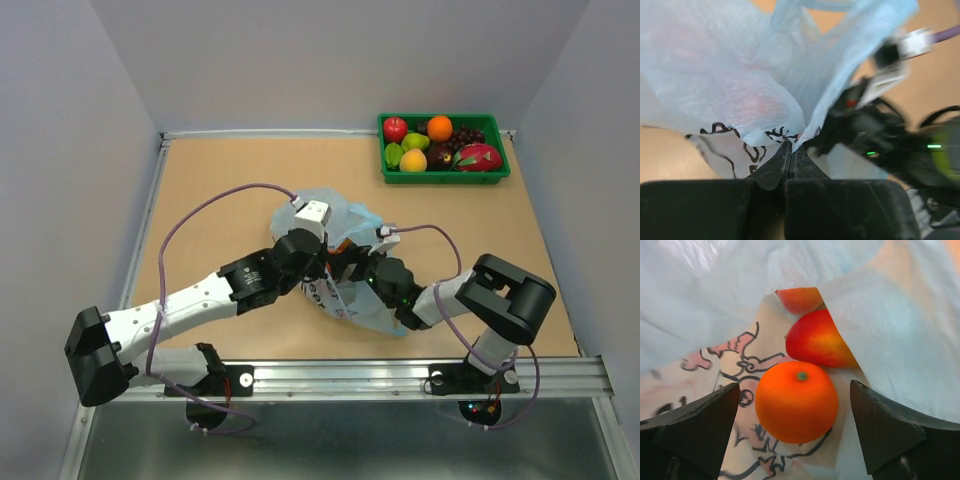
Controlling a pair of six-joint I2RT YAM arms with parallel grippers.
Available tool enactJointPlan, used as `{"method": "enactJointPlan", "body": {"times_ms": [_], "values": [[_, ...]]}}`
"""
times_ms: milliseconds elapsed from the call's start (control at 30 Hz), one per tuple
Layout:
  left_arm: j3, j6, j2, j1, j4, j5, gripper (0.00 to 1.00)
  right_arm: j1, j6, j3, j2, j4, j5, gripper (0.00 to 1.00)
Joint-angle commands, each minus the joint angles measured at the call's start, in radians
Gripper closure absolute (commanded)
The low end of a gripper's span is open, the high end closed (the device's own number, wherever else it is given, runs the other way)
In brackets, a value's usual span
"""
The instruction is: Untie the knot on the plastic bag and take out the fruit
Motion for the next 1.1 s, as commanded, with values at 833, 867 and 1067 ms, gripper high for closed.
{"method": "enactJointPlan", "body": {"times_ms": [833,867,1067], "values": [[-0.283,-0.322,-0.100,0.183,-0.035,-0.122,1.00,0.026,-0.295,0.252,0.046,-0.412,-0.240,0.00],[-0.283,-0.316,-0.100,0.185,-0.034,-0.119,1.00,0.028,-0.300,0.260,0.063,-0.413,-0.232,0.00],[-0.277,-0.253,-0.086,0.229,-0.015,-0.072,1.00,0.041,-0.326,0.309,0.125,-0.414,-0.183,0.19]]}}
